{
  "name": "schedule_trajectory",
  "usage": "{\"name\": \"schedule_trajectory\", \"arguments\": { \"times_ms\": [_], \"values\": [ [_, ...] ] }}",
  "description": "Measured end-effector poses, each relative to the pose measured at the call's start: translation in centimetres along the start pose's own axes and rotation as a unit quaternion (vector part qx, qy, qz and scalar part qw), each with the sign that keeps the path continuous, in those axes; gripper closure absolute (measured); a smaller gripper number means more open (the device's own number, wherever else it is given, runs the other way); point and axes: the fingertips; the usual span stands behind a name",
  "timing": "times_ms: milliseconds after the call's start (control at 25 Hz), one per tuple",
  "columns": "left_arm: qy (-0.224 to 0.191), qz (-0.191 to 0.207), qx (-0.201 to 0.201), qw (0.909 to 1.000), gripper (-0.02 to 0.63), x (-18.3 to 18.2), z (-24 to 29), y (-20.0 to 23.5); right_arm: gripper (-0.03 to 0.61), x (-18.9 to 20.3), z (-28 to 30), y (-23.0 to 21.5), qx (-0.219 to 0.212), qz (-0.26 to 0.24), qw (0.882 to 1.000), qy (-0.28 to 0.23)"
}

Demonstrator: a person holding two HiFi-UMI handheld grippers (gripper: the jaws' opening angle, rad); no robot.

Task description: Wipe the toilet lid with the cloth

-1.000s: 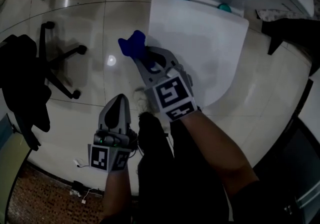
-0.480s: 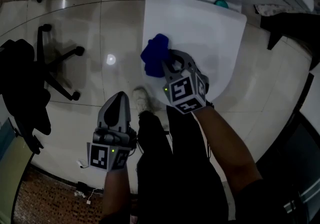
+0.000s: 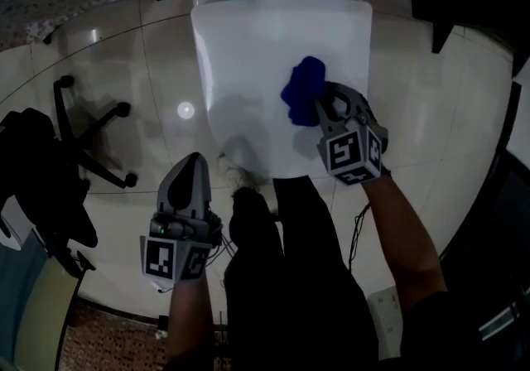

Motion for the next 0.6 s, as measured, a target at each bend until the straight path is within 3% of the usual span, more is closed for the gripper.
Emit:
{"name": "schedule_trajectory", "arguments": {
  "times_ms": [320, 600],
  "values": [
    [0.021, 0.026, 0.043, 0.9985, 0.624, 0.4, 1.6, -1.9, 0.523, 5.7, -1.9, -5.1, 0.061, 0.043, 0.996, 0.037],
    [0.034, 0.027, 0.046, 0.998, 0.624, 1.5, 2.0, -2.4, 0.523, 8.8, -3.1, -7.8, 0.099, 0.079, 0.991, 0.051]
  ]
}}
Point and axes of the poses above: the fingertips, and each gripper's own axes: z forward along the fingers, y to its left, x out of its underside, and after that the axes turned 2 degrees about y, right-handed
